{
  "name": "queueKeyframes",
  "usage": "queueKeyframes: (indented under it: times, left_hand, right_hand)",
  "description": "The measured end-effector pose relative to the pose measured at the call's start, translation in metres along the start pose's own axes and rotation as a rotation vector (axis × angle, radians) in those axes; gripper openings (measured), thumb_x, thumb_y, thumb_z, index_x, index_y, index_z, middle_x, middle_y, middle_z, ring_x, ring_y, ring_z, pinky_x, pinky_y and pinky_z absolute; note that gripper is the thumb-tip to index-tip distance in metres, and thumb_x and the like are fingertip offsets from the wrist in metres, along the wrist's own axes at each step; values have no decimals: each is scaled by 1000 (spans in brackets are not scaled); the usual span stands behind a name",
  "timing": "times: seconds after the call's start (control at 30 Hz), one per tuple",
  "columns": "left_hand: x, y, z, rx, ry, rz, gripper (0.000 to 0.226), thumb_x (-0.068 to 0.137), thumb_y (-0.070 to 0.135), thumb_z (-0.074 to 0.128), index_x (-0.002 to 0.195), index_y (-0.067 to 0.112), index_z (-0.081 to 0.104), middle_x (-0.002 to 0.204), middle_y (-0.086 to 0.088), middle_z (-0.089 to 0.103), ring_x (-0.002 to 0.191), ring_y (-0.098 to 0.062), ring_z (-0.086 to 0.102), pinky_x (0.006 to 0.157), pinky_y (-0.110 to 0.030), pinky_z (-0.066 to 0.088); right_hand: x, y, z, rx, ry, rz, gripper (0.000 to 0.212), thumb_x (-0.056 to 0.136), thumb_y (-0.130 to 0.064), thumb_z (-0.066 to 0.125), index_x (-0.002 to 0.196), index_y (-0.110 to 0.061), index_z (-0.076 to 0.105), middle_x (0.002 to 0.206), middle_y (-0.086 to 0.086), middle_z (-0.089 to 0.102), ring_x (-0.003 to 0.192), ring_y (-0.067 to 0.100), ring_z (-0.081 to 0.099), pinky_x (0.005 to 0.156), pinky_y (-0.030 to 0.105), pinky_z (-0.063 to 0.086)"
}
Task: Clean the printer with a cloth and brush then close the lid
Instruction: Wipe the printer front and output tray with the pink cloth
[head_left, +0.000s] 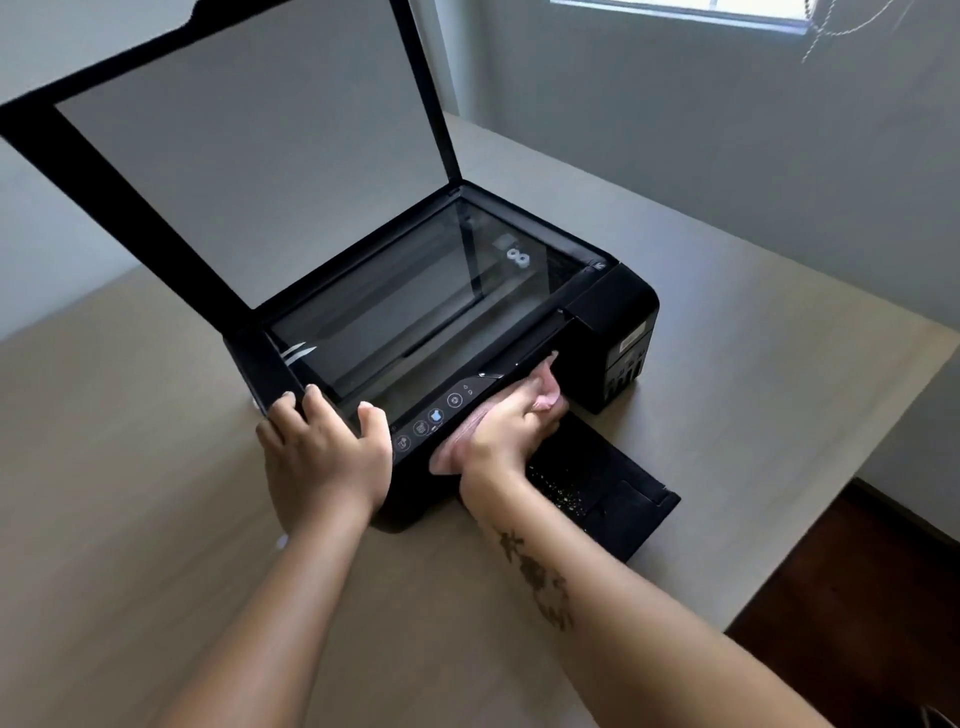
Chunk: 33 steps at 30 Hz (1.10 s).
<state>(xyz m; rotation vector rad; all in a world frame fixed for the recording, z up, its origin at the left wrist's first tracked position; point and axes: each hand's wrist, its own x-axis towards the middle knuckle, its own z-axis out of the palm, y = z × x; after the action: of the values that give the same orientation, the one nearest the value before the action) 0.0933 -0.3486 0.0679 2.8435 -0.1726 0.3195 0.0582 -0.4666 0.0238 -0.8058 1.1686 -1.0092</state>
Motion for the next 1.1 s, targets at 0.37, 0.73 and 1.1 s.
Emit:
queueKeyframes:
  times: [0.37, 0.73, 1.1]
  left_hand:
    - [-2, 0, 0, -8, 5, -9, 77, 81, 48, 30, 140, -1, 39, 139, -20, 40, 121, -38, 34, 102, -48, 35]
    - [-4, 0, -2, -12, 3, -2, 76, 81, 47, 32, 137, -4, 41, 138, -19, 41, 120, -37, 35, 101, -47, 35]
    - [-1, -2, 0, 14, 17, 4, 75, 79, 49, 29, 128, -4, 47, 135, -20, 43, 118, -38, 36, 99, -48, 38]
  right_hand:
    - [-48, 35, -10, -168, -173, -172, 60, 88, -49, 34, 124, -3, 46, 128, 14, 46, 126, 24, 36, 109, 32, 27]
    - [-31, 35, -15, -125, -134, 75, 40, 101, -26, 43, 133, -4, 38, 121, 9, 40, 116, 25, 43, 104, 33, 33]
    - [-50, 33, -10, -108, -196, -248, 40, 92, -41, 38, 120, -14, 47, 130, 13, 42, 129, 27, 40, 112, 39, 30]
